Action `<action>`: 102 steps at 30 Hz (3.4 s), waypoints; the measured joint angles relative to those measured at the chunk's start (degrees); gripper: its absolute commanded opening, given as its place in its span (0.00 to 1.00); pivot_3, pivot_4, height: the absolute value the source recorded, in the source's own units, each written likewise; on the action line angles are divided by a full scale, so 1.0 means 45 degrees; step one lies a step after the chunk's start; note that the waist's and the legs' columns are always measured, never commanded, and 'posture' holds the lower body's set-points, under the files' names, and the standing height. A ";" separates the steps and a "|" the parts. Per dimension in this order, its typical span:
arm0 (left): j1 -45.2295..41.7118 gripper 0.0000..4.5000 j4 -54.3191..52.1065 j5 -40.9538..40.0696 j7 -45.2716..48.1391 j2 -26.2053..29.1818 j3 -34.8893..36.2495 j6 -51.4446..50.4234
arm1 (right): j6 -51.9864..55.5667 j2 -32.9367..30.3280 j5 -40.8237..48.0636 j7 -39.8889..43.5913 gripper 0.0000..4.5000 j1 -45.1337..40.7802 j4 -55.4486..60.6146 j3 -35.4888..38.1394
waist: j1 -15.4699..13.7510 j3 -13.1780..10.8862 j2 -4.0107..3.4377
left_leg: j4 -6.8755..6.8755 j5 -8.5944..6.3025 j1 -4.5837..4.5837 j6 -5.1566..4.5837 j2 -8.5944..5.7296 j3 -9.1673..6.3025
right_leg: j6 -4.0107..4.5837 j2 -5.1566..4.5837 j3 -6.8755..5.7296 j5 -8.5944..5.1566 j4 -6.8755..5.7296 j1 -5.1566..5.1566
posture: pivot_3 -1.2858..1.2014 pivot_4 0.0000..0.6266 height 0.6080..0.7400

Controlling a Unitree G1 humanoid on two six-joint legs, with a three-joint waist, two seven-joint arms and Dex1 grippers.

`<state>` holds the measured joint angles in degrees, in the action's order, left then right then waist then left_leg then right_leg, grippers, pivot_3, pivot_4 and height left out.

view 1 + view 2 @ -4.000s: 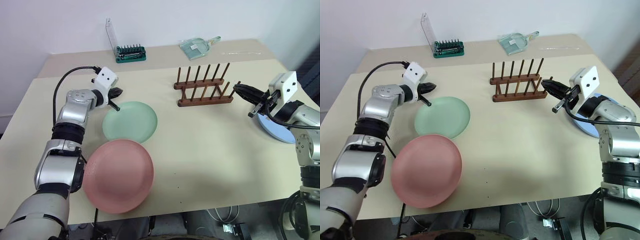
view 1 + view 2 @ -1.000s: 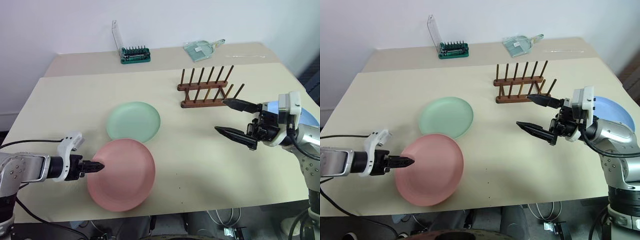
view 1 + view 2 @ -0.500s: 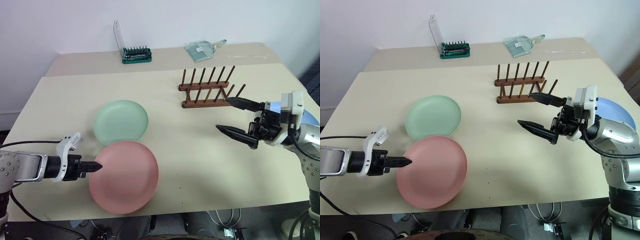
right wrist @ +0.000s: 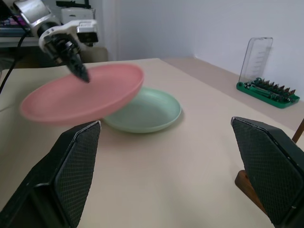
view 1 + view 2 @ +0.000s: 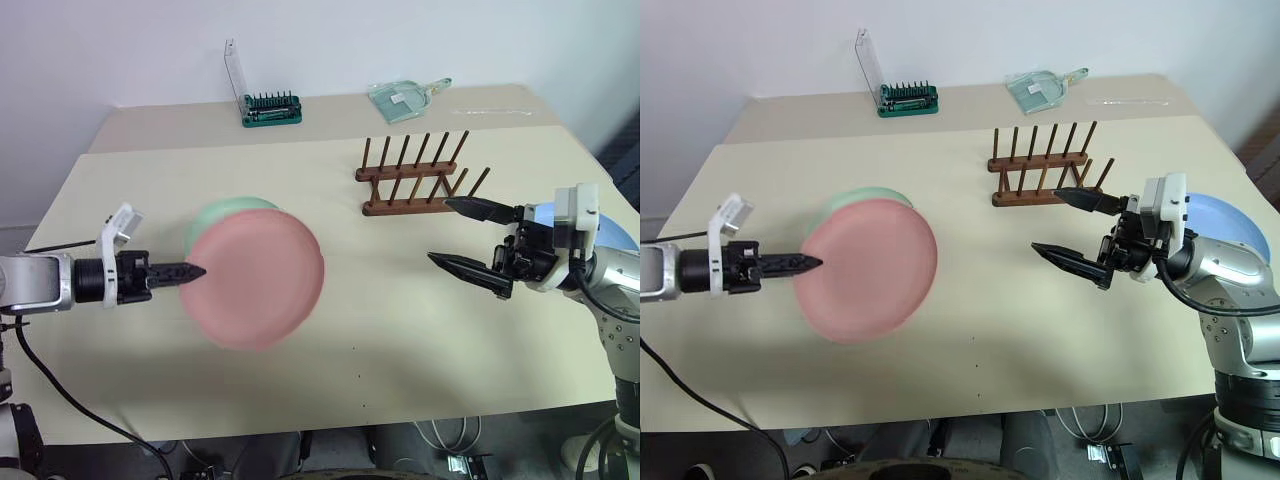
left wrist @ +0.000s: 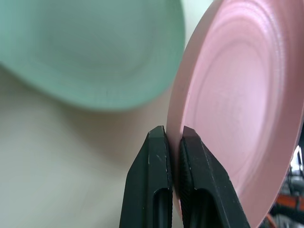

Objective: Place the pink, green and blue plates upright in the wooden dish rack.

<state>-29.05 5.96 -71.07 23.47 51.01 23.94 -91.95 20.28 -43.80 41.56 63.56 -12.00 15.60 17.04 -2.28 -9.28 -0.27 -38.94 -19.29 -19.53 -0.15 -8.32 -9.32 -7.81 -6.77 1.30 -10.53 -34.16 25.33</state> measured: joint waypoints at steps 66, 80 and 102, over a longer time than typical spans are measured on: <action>-0.4133 0.80 0.0144 0.4260 -0.5723 -1.3357 -0.3107 1.4599 | -1.1437 0.0178 -2.0173 -1.1784 0.00 -0.9073 -0.8337 -0.7541 | 0.0004 -0.0050 0.0121 | 0.0004 0.0013 -0.0012 0.0020 0.0013 0.0062 | 0.0002 0.0029 0.0032 0.0009 0.0034 0.0013 | 0.52 0.24 1.00; -0.3104 0.99 -0.1001 0.6386 -0.0727 -0.8953 -0.4780 1.3562 | -0.9329 0.1821 -1.0824 -0.8603 0.00 -1.0572 -1.1061 -0.3342 | 0.0491 -0.0048 0.0114 | 0.0043 0.0014 -0.0007 0.0018 0.0041 0.0051 | 0.0015 0.0049 0.0036 0.0012 0.0053 0.0018 | 0.52 0.24 1.00; -0.3423 0.99 -0.1208 0.6467 0.6011 -0.5632 -0.4368 1.3277 | 0.4671 0.0760 -0.0606 -0.4271 0.00 -1.2702 -1.5828 0.3208 | 0.0470 -0.0052 0.0066 | 0.0010 0.0014 -0.0204 0.0016 0.0036 0.0056 | 0.0033 0.0023 0.0021 0.0028 0.0015 0.0224 | 0.52 0.24 1.00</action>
<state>-44.46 0.52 -41.97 50.52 25.67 4.28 -32.21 41.30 -40.38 38.83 44.34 -69.16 -55.63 31.48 -0.16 -9.52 0.02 -38.90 -19.23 -20.45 -0.08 -8.16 -9.07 -7.66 -6.66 1.40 -10.40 -34.09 26.33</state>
